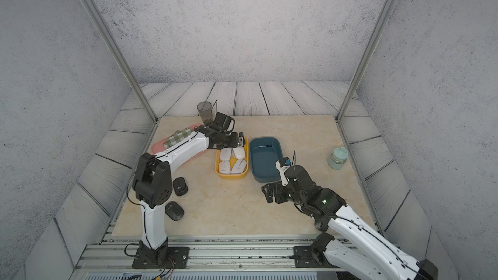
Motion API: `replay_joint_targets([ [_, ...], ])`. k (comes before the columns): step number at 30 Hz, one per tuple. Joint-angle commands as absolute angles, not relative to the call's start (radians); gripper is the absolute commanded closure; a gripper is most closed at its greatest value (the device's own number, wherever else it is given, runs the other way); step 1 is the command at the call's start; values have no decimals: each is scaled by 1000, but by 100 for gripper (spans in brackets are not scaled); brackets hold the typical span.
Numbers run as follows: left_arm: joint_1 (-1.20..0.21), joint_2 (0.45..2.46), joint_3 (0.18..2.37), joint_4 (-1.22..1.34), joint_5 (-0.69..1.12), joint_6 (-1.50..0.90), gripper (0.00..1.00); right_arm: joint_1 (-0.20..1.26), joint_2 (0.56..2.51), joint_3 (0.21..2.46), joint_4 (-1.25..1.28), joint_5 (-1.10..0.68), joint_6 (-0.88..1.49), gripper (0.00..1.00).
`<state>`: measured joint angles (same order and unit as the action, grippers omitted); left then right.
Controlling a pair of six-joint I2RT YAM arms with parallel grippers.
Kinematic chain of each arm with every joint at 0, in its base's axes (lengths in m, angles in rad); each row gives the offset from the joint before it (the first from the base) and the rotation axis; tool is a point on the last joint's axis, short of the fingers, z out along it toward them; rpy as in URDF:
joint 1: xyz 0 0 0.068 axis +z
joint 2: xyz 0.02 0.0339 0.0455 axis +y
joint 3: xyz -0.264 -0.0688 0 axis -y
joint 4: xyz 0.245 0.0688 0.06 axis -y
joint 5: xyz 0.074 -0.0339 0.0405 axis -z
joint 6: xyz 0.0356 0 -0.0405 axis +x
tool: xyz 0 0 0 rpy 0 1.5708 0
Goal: Place the mice by color into the storage box
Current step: Place the mouse in the storage box, then pick up the mouse from the center of the board.
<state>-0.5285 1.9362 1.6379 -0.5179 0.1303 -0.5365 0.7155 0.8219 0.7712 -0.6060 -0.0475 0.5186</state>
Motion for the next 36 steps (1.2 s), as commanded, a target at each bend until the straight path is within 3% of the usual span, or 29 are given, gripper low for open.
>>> replay_joint_targets([
  [1, -478, 1730, 1511, -569, 49, -564, 2, 713, 822, 784, -596, -100, 526, 1],
  [7, -230, 1409, 1249, -727, 54, -558, 2, 713, 905, 779, -546, -188, 537, 1],
  [14, 49, 1395, 1087, -842, 147, -526, 2, 715, 954, 797, -514, -228, 555, 1],
  [30, 60, 1627, 1043, -766, 249, -384, 3, 715, 954, 778, -506, -233, 562, 1],
  [36, 59, 1688, 1055, -781, 233, -376, 11, 715, 971, 793, -503, -228, 556, 1],
])
